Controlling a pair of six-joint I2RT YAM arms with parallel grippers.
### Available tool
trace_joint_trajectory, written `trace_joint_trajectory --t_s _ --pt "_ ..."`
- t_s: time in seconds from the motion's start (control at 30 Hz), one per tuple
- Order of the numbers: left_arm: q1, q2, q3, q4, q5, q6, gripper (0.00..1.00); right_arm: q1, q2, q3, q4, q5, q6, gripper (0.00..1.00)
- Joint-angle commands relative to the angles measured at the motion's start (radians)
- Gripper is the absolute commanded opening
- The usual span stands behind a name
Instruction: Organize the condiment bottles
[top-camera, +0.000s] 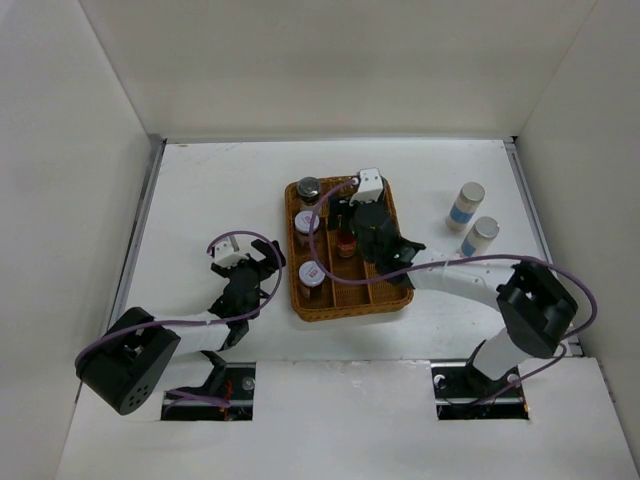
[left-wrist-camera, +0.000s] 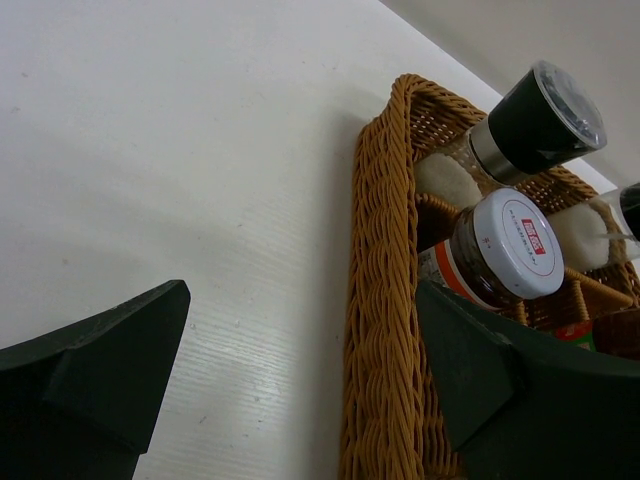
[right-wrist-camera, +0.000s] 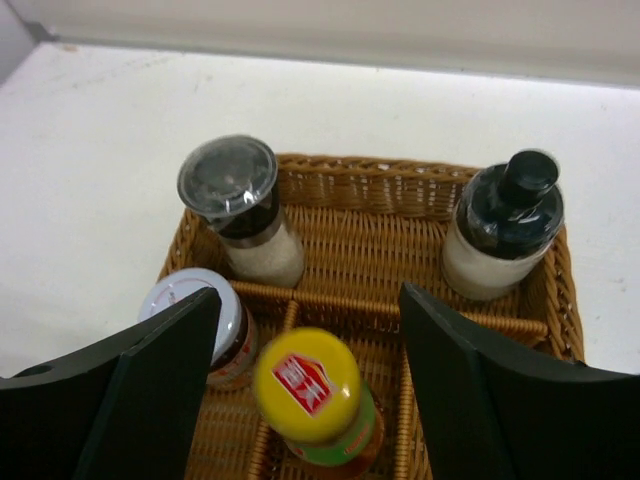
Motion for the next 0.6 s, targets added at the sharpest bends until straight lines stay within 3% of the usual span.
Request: trace_joint_trajectory --t_s 0.0,0.17,0.33,0.43,0.57 --pt "0.009 -0.016 0.020 0.062 0.011 -0.008 1.00 0.003 -0.101 0.017 0.015 0.019 -0.003 0.82" --pt "0.005 -0.019 0.021 0.055 0.011 -0.008 1.00 -0.060 -0.278 -0.035 -0.062 0.007 0.037 0.91" --pt "0.001 -0.008 0.024 0.051 0.011 -0.008 1.00 -0.325 -0.383 -0.092 -0.229 0.024 0.144 0.94" --pt "-0.005 -0.008 0.024 0.054 0.014 -0.008 1.00 -0.501 -0.374 -0.069 -0.327 0.062 0.155 1.00" --pt "-0.004 0.009 0.030 0.051 0.022 -0.008 1.00 -0.669 -0.293 0.001 -0.411 0.030 0.138 1.00"
